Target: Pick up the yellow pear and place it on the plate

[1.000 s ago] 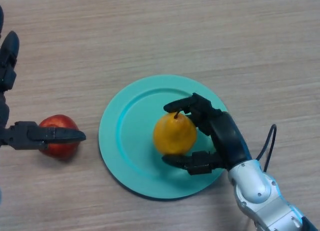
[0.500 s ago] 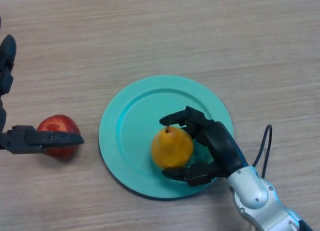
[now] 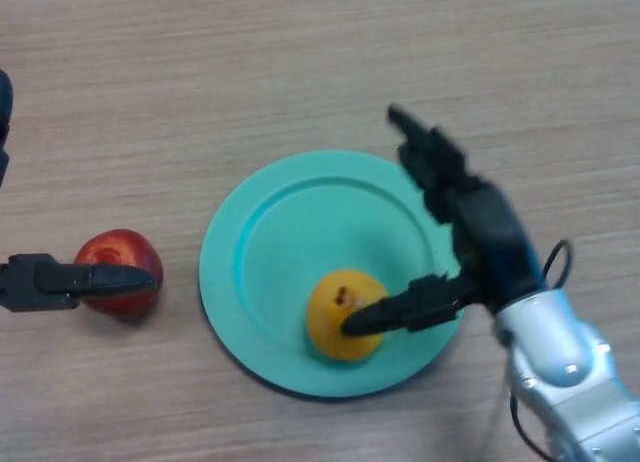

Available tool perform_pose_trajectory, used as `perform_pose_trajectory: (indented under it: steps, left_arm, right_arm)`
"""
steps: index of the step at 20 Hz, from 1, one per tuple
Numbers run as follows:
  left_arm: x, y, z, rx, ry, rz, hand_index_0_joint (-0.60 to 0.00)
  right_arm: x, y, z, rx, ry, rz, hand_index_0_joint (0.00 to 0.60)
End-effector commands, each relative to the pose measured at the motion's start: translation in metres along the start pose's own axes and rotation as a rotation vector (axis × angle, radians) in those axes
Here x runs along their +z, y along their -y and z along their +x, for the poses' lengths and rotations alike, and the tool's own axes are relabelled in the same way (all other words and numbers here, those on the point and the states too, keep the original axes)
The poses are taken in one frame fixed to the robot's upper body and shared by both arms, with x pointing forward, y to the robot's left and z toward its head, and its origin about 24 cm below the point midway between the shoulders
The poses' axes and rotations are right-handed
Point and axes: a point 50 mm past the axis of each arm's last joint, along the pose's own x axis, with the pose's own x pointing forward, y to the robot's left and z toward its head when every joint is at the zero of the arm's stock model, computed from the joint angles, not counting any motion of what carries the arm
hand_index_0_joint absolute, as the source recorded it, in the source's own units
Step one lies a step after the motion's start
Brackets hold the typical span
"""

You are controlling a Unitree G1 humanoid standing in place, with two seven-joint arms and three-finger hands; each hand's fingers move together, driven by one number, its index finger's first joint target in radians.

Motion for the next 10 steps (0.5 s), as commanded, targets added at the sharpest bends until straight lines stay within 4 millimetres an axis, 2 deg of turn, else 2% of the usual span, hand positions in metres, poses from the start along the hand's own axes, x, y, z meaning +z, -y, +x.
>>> perform_pose_trajectory:
  steps: [1,5,10]
  left_arm:
    - [0.032,-0.011,0.002,0.032,0.194,0.055,0.0]
    - [0.032,-0.005,0.004,-0.003,0.164,0.032,0.0]
    - [0.032,0.007,0.003,-0.059,0.13,-0.014,0.0]
  right_arm:
    - [0.042,0.022,-0.001,-0.043,0.197,0.056,0.0]
    - [0.064,0.044,-0.028,-0.049,0.242,0.088,0.0]
    - [0.069,0.065,-0.048,-0.113,0.234,0.037,0.0]
